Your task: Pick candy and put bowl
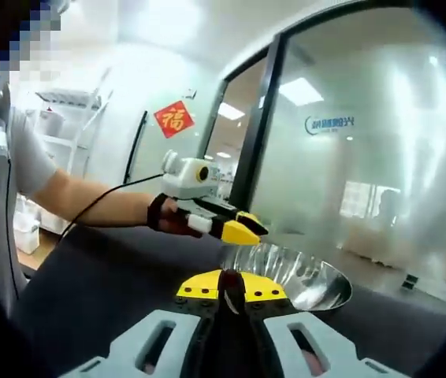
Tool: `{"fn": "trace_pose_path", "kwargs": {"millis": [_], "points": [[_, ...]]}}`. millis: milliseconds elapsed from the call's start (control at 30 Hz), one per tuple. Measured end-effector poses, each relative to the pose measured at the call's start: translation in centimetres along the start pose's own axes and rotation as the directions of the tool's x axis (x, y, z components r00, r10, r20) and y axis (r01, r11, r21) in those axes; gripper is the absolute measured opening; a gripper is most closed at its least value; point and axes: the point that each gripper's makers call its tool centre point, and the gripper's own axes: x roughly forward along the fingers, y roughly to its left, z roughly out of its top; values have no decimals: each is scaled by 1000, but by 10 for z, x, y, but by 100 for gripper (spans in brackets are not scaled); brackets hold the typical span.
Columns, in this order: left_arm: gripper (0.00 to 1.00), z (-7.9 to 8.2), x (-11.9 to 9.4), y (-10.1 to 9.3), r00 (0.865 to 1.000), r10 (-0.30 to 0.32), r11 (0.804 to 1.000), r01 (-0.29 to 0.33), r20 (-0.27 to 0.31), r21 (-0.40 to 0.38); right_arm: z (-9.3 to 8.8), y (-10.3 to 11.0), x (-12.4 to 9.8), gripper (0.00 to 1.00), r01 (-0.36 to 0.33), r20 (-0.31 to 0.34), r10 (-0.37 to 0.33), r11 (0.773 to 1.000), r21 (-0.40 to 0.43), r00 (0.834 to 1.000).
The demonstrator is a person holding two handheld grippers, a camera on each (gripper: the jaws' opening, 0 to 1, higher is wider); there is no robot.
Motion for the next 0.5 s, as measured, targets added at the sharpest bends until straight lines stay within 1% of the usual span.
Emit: {"fn": "trace_pose_path", "kwargs": {"millis": [67,133,167,267,300,333,367,433,467,500], "points": [[13,3,-14,-3,1000,0,1000,0,14,11,-1,-7,-2,3,19,-1,-19,1000,9,1000],[13,0,-30,-4,1000,0,1000,0,13,23,-1,-16,-5,3,46,4,-46,999,19,999],[13,-4,-42,-4,1000,3,1000,-3,12,23,0,-22,-8,3,62,9,-63,998,26,998],[13,-23,-65,-3,1000,-9,1000,9,-13,9,6,-40,-15,3,111,39,-113,993,52,993],[13,-28,-70,-4,1000,-14,1000,13,-17,-12,6,-45,-16,3,126,46,-129,990,64,991],[13,-38,-75,-6,999,-25,998,24,-30,-51,5,-53,-16,3,144,55,-149,986,86,987],[13,-46,-80,-5,999,-25,998,23,-35,-50,3,-58,-16,3,154,56,-160,984,94,986],[12,-61,-83,-5,998,-35,997,32,-42,-64,-4,-74,-12,3,200,56,-207,974,108,977],[12,-69,-82,-5,996,-43,997,38,-74,-60,-6,-79,-10,3,211,61,-219,971,116,974],[12,-73,-81,-3,993,-40,999,39,-109,-11,-3,-81,-8,3,210,74,-220,969,130,973]]}}
